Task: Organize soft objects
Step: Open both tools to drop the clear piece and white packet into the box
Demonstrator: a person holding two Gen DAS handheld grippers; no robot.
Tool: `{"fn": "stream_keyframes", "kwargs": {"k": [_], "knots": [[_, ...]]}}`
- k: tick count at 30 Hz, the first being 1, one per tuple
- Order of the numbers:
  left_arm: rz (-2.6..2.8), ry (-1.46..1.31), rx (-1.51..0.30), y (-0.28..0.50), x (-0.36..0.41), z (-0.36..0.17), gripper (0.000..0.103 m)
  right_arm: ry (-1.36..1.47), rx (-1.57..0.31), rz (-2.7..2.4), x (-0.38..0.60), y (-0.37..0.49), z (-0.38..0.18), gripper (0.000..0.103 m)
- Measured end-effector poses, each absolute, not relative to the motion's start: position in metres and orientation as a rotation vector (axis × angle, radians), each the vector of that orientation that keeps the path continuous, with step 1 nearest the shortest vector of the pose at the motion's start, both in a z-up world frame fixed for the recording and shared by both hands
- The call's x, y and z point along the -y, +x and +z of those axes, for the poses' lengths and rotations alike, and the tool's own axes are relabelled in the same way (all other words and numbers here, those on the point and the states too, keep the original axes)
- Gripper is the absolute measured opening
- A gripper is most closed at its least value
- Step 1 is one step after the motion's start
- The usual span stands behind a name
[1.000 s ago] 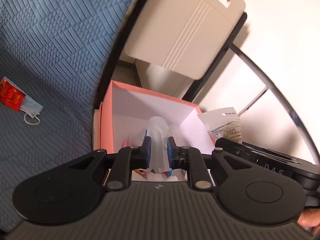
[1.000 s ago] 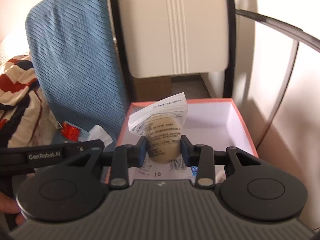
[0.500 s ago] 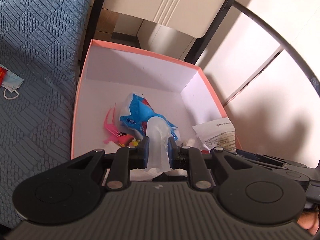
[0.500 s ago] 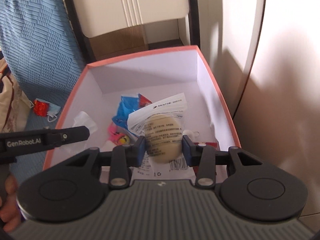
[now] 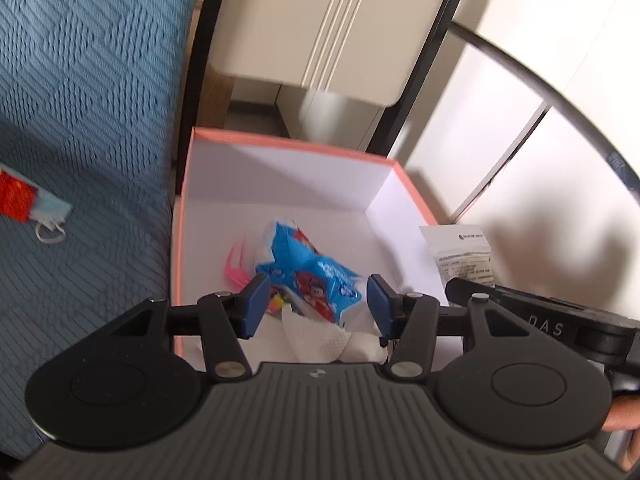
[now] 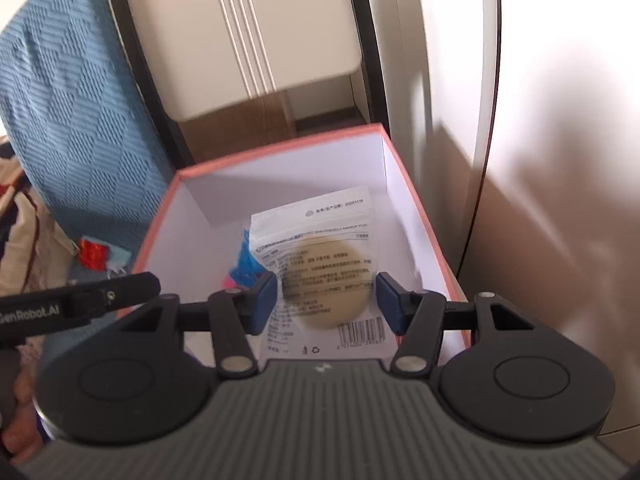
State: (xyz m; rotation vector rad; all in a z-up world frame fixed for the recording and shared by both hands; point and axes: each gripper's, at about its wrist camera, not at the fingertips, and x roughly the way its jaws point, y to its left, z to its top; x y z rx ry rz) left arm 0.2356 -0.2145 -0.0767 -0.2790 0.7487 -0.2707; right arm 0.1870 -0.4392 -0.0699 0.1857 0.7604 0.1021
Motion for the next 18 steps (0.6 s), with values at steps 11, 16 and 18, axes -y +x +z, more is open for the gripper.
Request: {"fn": "stream_keyframes", "kwargs": {"k": [11, 16, 18], "knots": [[-0.224, -0.295, -0.587, 0.185, 0.161, -0.02, 0.06, 0.135, -0.609, 0.133, 0.404, 0.163, -0.016, 0.077], [-0.202, -0.309, -0.563, 0.163, 0.141, -0.014, 0.06, 0.135, -0.644, 0.084, 0.399, 0.164, -0.026, 0.083], [-0.196, -0.317, -0.561, 0.156, 0.135, -0.015, 0.06, 0.151, -0.655, 0.096, 0.397, 0.16, -0.028, 0.083]]}}
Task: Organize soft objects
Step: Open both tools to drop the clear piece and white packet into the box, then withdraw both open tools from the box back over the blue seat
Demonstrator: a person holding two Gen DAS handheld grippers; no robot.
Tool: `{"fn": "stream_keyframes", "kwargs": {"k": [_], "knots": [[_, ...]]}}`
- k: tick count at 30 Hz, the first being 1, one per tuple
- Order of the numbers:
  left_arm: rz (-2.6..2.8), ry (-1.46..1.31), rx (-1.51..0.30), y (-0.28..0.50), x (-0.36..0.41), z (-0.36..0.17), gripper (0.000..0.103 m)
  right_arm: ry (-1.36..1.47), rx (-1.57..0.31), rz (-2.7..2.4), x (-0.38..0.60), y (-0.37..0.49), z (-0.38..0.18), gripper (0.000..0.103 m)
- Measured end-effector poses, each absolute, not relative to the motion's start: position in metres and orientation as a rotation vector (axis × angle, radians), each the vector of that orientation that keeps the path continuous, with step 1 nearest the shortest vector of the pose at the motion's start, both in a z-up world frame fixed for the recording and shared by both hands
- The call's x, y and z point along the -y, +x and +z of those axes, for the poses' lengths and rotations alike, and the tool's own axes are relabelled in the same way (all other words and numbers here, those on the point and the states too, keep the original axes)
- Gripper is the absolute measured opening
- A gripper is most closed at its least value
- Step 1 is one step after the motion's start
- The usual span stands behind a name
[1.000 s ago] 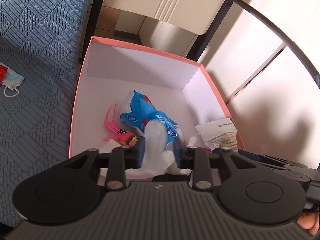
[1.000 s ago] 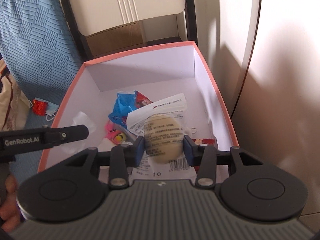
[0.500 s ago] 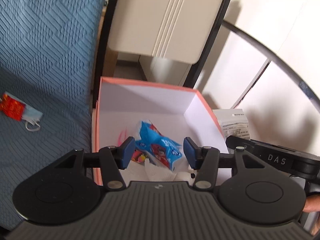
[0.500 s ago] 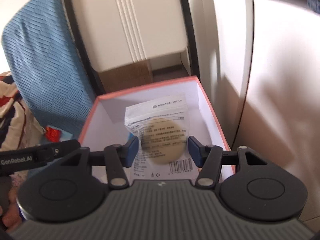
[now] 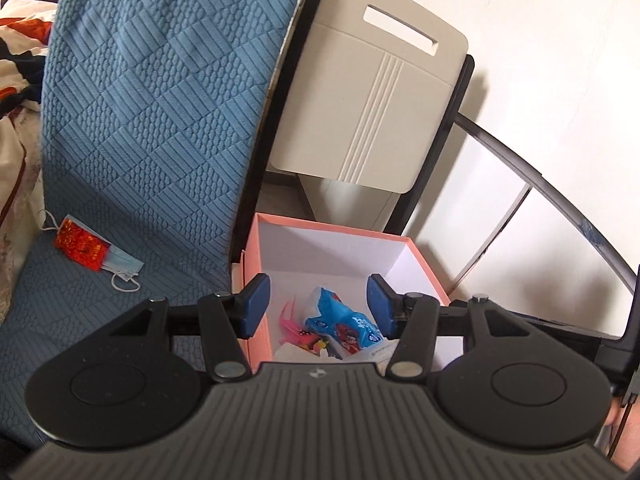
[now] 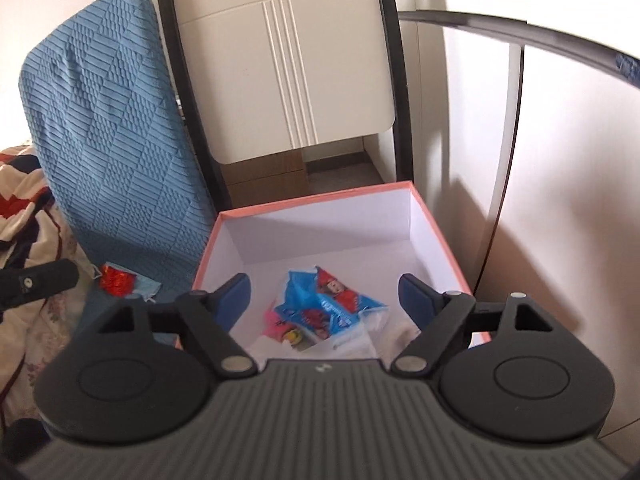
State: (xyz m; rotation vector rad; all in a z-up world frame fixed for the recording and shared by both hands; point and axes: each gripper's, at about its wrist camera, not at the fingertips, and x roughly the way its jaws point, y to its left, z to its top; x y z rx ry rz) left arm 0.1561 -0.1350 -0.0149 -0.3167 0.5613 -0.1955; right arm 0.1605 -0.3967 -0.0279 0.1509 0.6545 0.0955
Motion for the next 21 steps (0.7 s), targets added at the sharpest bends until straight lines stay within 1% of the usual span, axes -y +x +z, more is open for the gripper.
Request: {"fn": "stream_keyframes", "kwargs": {"k": [13, 21], "knots": [[-0.177, -0.31, -0.53, 0.124, 0.114, -0.014, 0.06, 0.104, -0.613, 0.192, 0.355, 0.122, -0.006, 0.083], [-0.128, -0.292, -0.536, 0.102, 0.08, -0.025, 0.062, 0.073, -0.581, 0.266, 0.313, 0.102, 0.001, 0.083]]}}
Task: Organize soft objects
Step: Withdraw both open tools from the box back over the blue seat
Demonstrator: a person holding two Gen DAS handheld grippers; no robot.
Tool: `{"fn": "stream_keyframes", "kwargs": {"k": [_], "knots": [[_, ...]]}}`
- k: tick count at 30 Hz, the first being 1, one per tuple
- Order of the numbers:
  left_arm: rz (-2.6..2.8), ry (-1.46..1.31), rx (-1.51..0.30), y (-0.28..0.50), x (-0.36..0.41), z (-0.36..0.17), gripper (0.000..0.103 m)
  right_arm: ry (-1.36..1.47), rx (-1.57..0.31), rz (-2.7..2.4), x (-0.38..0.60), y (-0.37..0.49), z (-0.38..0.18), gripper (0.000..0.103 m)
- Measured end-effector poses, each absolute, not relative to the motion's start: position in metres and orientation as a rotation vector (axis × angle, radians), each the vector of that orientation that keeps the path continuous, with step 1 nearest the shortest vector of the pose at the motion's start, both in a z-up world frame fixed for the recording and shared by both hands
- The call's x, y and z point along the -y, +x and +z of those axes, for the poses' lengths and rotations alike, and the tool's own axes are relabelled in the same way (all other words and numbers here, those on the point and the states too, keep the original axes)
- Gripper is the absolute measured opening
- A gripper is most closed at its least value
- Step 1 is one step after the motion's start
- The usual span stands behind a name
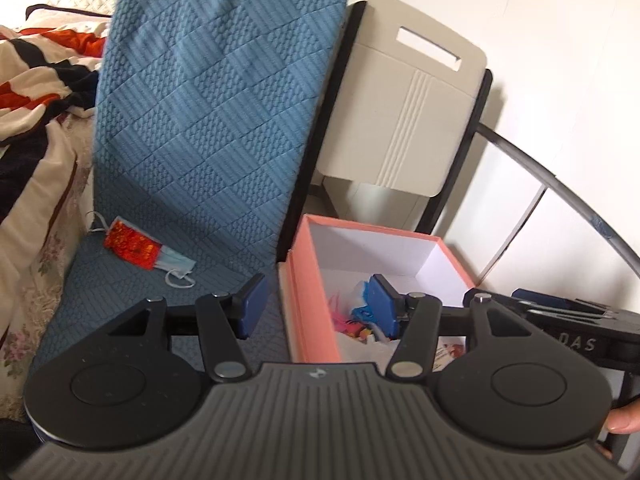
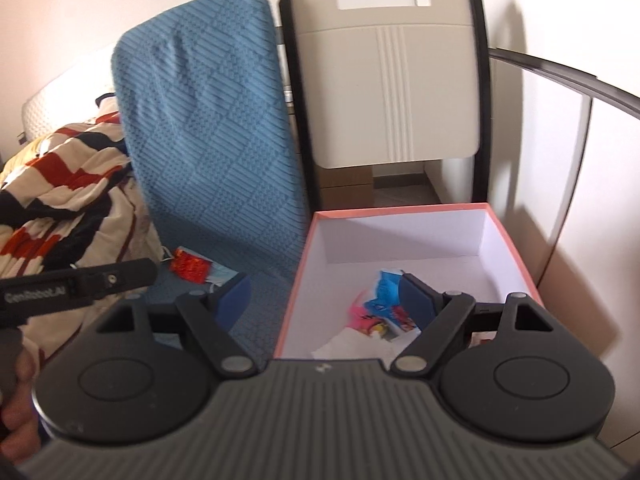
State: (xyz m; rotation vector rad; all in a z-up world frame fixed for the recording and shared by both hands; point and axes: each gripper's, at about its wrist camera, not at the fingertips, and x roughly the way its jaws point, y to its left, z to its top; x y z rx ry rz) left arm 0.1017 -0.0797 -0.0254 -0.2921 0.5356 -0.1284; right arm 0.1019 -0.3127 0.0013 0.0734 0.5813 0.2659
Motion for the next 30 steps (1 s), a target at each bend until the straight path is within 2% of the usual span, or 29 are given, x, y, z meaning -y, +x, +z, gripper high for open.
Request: {"fn": "stream_keyframes", "kwargs": {"k": [18, 30], "knots": [[0.058, -0.363, -0.575, 0.057, 0.002, -0.075, 0.062, -0.048, -0.653, 0.48, 0.209, 0.076, -0.052, 0.083], [0.098, -0.506, -0.64, 0.105, -0.045, -0.106, 0.062, -0.129, -0.691, 0.513, 0.174, 0.118, -0.071, 0.083]]}}
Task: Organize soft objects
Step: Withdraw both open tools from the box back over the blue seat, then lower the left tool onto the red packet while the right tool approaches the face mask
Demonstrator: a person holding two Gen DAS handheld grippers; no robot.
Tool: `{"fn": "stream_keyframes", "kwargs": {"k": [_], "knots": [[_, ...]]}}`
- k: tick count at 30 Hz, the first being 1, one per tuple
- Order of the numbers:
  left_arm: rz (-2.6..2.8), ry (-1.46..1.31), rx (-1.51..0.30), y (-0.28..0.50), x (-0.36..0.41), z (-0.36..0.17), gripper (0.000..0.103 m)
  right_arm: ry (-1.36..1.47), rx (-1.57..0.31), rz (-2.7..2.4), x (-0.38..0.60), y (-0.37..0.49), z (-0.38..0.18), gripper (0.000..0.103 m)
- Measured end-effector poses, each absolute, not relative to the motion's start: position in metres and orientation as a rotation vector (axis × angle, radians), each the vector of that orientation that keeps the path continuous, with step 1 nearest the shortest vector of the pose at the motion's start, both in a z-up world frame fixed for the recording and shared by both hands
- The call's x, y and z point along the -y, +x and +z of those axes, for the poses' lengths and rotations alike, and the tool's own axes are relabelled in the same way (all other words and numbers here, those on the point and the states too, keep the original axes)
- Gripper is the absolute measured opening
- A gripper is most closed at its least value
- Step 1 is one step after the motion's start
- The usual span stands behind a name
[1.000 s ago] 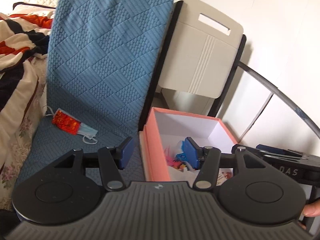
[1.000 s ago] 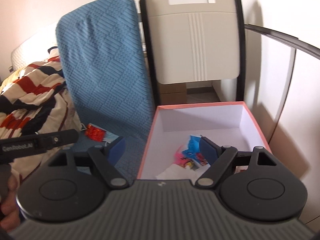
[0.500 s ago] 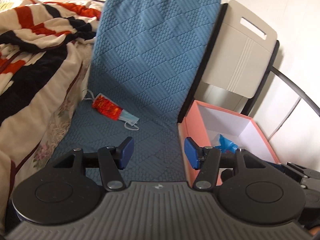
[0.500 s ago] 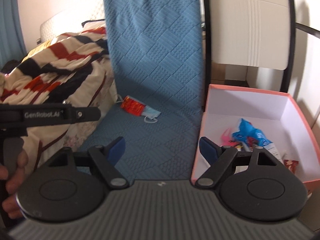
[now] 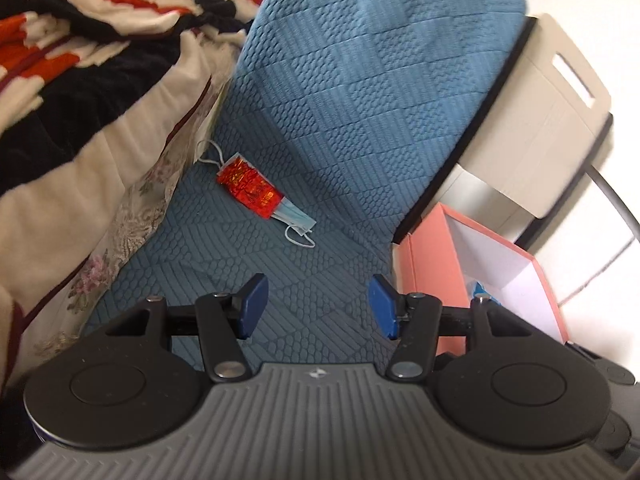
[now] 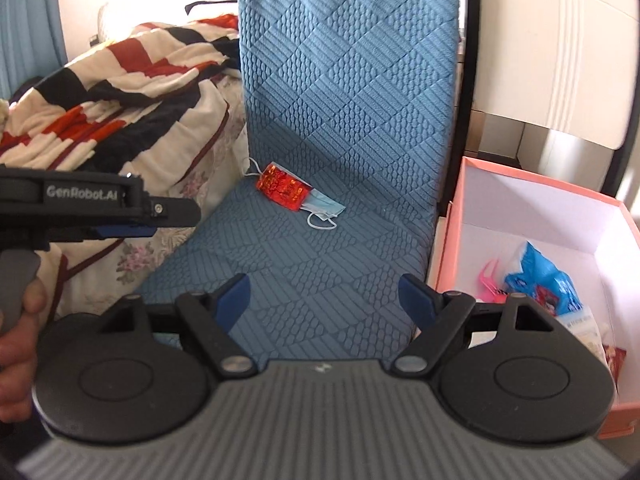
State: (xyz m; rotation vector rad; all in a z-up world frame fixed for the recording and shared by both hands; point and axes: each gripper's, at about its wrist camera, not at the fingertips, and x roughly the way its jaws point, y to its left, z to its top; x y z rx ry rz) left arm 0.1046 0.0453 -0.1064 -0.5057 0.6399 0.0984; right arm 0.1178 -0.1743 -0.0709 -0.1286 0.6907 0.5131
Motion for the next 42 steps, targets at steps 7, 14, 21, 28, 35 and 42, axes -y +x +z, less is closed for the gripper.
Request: {"fn": "stream_keyframes", "kwargs": {"k": [7, 14, 21, 28, 35, 42], "knots": [[0.105, -0.604, -0.685, 0.159, -0.069, -0.133, 0.062, -0.131, -0.734, 0.568, 0.156, 0.163, -0.087, 0.082], [0.13, -0.689, -0.737, 0.221, -0.094, -0.166, 0.062, -0.106, -0.805, 0.595, 0.136, 0.224, -0.111, 0.082], [0.196, -0.802, -0.77, 0.276, -0.128, -0.2, 0.064, -0.128, -0.856, 0.651, 0.106, 0.285, -0.138, 0.082], [0.228, -0.807, -0.813, 0.322, -0.151, -0.228, 0.067, -0.161, -0.906, 0.694, 0.076, 0.341, -0.171, 0.082], [0.253, -0.883, -0.774, 0.355, -0.166, -0.232, 0.067, -0.161, -0.973, 0.777, 0.055, 0.381, -0.202, 0.076], [0.335, -1.029, -0.766, 0.379, -0.184, -0.24, 0.066, -0.25, -0.959, 0.804, 0.041, 0.394, -0.215, 0.072]]}}
